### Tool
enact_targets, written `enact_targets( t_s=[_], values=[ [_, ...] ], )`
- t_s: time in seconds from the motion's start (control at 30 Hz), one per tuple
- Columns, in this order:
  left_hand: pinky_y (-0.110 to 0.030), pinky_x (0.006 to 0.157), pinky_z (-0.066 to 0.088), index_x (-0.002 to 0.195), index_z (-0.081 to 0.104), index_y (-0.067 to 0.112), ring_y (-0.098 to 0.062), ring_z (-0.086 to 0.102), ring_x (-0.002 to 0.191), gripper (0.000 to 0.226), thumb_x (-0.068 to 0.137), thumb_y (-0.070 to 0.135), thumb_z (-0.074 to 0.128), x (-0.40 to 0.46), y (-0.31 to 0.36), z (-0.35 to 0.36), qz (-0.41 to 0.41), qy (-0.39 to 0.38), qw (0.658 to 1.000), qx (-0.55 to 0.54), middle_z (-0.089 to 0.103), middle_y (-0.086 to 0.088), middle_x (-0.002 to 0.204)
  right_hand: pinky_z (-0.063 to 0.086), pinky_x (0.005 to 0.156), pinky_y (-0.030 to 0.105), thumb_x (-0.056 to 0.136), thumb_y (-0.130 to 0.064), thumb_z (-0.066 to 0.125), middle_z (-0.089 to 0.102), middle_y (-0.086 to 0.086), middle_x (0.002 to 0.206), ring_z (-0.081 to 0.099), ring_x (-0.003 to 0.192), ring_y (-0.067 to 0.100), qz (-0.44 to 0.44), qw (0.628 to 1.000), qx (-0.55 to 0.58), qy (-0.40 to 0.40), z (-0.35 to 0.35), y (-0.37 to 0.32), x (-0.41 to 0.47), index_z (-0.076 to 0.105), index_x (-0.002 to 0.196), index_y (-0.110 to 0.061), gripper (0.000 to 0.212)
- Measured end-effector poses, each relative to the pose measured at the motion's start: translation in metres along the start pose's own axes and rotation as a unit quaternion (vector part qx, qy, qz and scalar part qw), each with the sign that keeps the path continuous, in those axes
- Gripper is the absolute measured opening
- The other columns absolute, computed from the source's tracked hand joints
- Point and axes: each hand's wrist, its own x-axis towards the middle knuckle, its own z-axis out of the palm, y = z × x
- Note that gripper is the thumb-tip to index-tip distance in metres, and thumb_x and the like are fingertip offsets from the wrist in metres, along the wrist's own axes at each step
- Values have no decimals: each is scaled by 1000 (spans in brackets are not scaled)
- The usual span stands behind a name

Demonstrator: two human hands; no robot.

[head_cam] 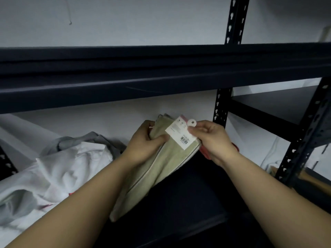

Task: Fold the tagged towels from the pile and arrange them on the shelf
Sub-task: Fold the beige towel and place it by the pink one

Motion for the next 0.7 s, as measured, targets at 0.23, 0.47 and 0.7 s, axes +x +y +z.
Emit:
enact_targets(
  t_s=[0.23, 0.47, 0.7],
  values=[
    [-43, 96, 56, 122, 69, 26, -15, 72, 109, 40, 89, 47, 74, -12, 15, 4, 27, -78, 989, -124, 76, 6, 117, 63, 78, 35, 88, -8, 80, 78, 11, 94, 77, 90, 25, -40, 986, 142, 81, -6, -31, -11, 65, 119, -1, 35],
    [-24, 71, 57, 117, 68, 12, -16, 75, 95, 24, 99, 29, 67, -31, 31, 15, 2, -77, 968, -237, 78, -1, 104, 60, 92, 49, 96, -15, 72, 78, 9, 116, 74, 110, 32, 23, 999, 25, 21, -17, -15, -53, 71, 124, -10, 28],
    [-33, 76, 56, 100, 70, 13, -18, 72, 82, 8, 101, 15, 63, -45, 49, -4, 40, -126, 958, -255, 76, -8, 90, 62, 90, 38, 100, -13, 65, 78, 8, 113, 75, 105, 26, -102, 991, -79, 41, -23, -66, -101, 73, 118, -10, 20]
  ],
)
